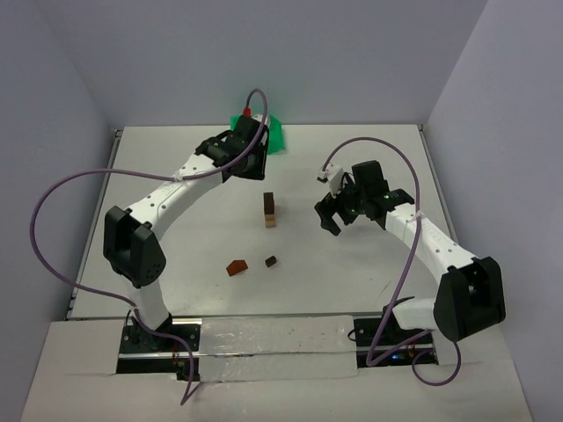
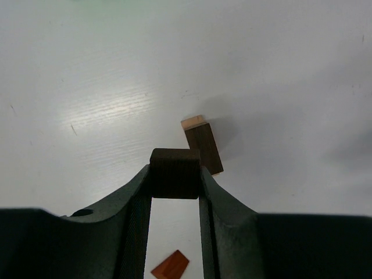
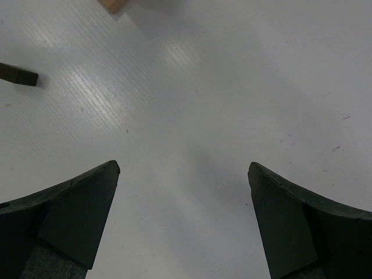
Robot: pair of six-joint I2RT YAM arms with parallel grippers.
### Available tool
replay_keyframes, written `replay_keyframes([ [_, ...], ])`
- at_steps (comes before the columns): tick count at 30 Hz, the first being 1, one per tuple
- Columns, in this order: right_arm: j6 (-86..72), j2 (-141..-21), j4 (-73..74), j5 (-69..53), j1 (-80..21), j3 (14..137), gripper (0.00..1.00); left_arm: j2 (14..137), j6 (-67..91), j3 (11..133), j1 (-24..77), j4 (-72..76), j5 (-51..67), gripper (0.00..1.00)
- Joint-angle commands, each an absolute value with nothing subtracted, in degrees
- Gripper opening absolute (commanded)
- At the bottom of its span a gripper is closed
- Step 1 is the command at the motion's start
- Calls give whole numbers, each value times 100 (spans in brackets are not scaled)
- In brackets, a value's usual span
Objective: Build the wood block tower
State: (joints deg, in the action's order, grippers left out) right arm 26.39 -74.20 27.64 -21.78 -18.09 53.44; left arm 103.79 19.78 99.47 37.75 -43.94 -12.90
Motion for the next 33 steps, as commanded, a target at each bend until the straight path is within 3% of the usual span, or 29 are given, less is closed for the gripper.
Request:
replay_keyframes([
  [1,2540,-7515,2601,-2136,-1767,5678,100,10679,3374,9845,3867,-4949,-1116,0],
  [19,2510,-7676,2628,-2127,-1767,5743,100,11419,3823,10217,3906,-5027,-1436,0],
  [33,2564,-7676,2593,-2041,-1767,5725,100,11775,3806,10679,4006,-5180,-1752,7],
])
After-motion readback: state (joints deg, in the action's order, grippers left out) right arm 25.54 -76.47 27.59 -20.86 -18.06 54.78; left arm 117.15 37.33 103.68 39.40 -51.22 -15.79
